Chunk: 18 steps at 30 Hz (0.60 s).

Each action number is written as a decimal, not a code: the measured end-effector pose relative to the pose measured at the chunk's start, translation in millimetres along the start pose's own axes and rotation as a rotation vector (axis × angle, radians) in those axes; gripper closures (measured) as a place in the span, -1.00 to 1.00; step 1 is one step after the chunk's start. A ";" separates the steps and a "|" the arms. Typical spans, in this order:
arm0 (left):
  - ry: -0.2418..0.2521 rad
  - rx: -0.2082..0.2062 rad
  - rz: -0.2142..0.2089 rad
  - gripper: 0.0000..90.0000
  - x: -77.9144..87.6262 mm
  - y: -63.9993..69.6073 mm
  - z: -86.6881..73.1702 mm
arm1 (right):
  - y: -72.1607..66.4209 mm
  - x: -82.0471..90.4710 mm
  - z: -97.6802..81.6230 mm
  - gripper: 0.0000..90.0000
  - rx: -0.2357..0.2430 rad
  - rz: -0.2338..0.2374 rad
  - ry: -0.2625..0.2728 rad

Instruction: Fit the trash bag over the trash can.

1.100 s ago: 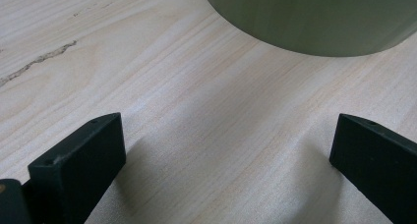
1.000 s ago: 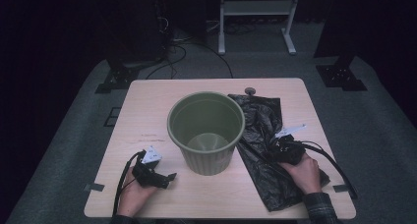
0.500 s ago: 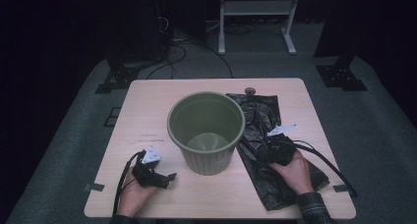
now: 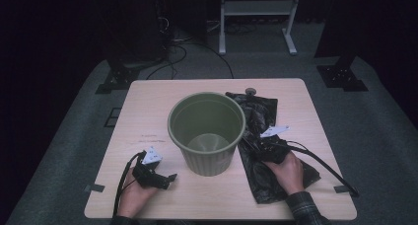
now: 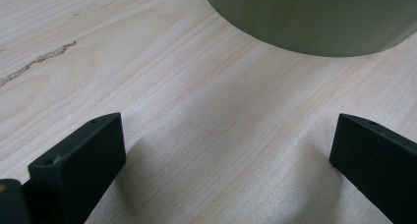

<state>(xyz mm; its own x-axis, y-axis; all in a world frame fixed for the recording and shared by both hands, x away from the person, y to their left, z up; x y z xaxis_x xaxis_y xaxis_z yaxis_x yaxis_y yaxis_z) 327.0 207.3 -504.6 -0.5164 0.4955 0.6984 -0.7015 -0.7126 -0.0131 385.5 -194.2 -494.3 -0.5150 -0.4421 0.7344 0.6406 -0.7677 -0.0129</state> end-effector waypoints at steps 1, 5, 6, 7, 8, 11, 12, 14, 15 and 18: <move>0.000 0.000 0.000 -1.00 0.0 0.0 0.0 | -0.2 0.7 -0.6 0.47 0.006 0.005 0.008; 0.000 0.000 0.000 -1.00 0.0 0.0 0.0 | -3.1 2.1 -2.1 0.95 0.040 0.027 0.012; 0.000 0.000 0.000 -1.00 0.0 0.0 0.0 | -3.5 2.2 -2.5 0.96 0.046 0.030 0.012; 0.000 0.000 0.000 -1.00 0.0 0.0 0.0 | -3.4 2.5 -2.5 0.97 0.048 0.034 0.009; 0.000 0.000 0.000 -1.00 0.0 0.0 0.0 | -3.2 2.6 -2.5 0.98 0.050 0.037 0.007; 0.000 0.000 0.000 -1.00 0.0 0.0 0.0 | -3.4 2.9 -2.9 0.99 0.067 0.041 0.011; 0.000 0.000 0.000 -1.00 0.0 0.0 0.0 | -3.5 3.0 -3.0 0.99 0.071 0.045 0.010; 0.000 0.000 0.000 -1.00 0.0 0.0 0.0 | -3.9 3.2 -3.3 0.99 0.072 0.059 0.010; 0.000 0.000 0.000 -1.00 0.0 0.0 0.0 | -4.2 3.3 -3.4 0.99 0.072 0.069 0.011; 0.000 0.000 0.000 -1.00 0.0 0.0 0.0 | -6.7 5.1 -3.1 1.00 0.071 0.098 0.020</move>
<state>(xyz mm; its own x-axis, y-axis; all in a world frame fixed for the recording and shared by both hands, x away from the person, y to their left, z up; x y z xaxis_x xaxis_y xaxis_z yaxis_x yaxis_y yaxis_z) 327.0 207.3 -504.6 -0.5163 0.4955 0.6985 -0.7015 -0.7125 -0.0130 376.8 -192.7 -492.5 -0.4584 -0.5234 0.7183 0.7268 -0.6859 -0.0359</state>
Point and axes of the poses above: each handheld gripper's, and its own axes: x roughly backward along the jaws, z roughly out of its top, y roughly to its right, the point moved 3 cm from there along -x, roughly forward along the jaws
